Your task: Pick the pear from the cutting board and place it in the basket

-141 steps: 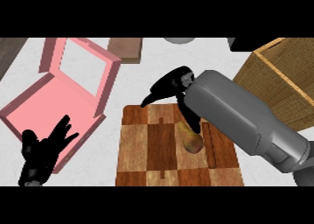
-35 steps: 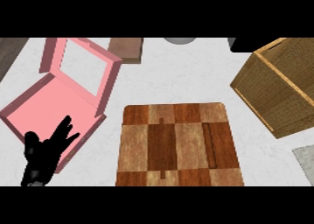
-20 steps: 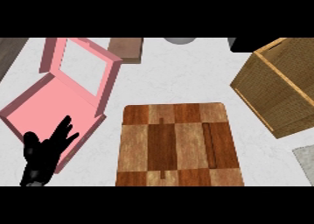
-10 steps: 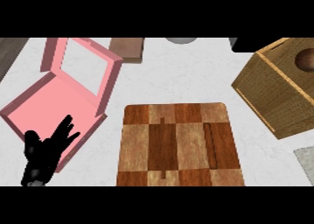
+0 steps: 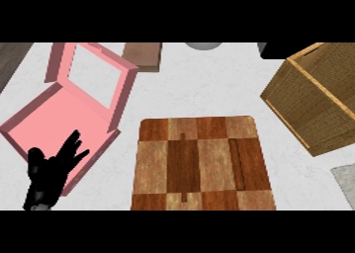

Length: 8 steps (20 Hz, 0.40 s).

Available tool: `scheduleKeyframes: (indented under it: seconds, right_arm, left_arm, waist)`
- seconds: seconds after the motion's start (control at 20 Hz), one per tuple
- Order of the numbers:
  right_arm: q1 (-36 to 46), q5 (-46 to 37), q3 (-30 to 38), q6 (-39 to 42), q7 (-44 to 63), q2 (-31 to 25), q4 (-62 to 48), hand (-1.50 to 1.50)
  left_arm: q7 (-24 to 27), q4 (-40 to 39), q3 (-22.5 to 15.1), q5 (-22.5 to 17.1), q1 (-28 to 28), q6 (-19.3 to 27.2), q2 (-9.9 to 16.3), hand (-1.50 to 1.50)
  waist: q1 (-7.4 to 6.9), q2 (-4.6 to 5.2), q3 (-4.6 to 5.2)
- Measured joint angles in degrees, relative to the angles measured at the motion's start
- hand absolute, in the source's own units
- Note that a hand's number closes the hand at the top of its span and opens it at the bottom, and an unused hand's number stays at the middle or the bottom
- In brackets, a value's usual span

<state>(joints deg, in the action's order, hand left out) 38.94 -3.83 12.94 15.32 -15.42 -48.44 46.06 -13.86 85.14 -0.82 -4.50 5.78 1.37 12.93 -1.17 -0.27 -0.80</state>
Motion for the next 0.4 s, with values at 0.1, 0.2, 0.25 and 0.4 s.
scheduleKeyframes:
  seconds: [0.1, 0.2, 0.25, 0.4]
  right_arm:
    - [1.20, 1.35, 1.88, 1.29, 0.17, -1.10, -2.98, -1.50]
    - [2.39, 2.10, 3.36, 2.25, 0.44, -2.44, -5.99, -1.50]
    - [2.70, 2.08, 3.89, 2.03, 0.25, -2.85, -7.42, -1.50]
    - [2.94, 2.35, 6.06, 3.48, -1.56, -6.37, -12.77, -1.50]
  left_arm:
    - [0.75, 0.07, -0.12, 0.39, 0.27, 0.13, -0.26, 0.00]
    - [0.76, 0.12, -0.12, 0.50, 0.25, 0.08, -0.37, 0.00]
    - [0.58, 0.23, -0.17, 0.71, 0.22, 0.24, -0.43, 0.00]
    - [0.77, 0.34, -0.08, 0.22, 0.13, -0.61, -0.29, 0.00]
  waist:
    - [-0.01, -0.01, -0.02]
    - [-0.08, 0.02, -0.01]
    - [-0.11, 0.04, 0.01]
    - [-0.34, 0.31, 0.06]
